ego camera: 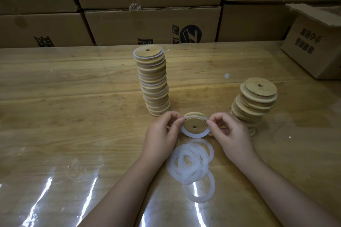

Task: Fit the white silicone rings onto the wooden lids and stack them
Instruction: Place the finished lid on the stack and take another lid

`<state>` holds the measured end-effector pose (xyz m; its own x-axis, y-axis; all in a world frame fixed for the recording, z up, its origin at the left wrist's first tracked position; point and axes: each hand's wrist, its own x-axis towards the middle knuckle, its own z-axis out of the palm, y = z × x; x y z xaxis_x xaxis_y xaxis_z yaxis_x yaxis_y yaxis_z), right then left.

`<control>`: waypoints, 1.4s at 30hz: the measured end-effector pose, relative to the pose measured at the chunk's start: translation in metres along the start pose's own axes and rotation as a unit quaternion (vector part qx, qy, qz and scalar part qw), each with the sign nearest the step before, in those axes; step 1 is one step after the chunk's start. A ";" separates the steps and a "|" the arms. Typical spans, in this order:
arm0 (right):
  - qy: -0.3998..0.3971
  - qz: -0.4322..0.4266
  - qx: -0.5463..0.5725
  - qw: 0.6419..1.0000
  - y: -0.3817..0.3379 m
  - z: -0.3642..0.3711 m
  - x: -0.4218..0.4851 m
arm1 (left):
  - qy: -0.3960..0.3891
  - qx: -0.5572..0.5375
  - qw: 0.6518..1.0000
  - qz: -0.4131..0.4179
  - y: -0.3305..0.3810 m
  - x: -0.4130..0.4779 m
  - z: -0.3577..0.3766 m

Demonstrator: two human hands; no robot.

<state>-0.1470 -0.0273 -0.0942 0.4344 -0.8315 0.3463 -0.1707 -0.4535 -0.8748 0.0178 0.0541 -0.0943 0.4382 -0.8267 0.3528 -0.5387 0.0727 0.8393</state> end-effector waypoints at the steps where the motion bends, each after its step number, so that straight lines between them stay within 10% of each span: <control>1: -0.003 0.002 0.000 1.000 0.000 0.000 0.000 | -0.001 -0.002 1.000 -0.002 0.000 0.000 0.000; 42: -0.046 -0.040 -0.012 0.998 -0.005 0.002 -0.002 | -0.020 -0.098 0.994 0.036 0.005 0.003 -0.006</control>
<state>-0.1457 -0.0227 -0.0908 0.5275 -0.7591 0.3814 -0.1524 -0.5262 -0.8366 0.0203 0.0549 -0.0864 0.3716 -0.8369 0.4019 -0.4155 0.2372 0.8781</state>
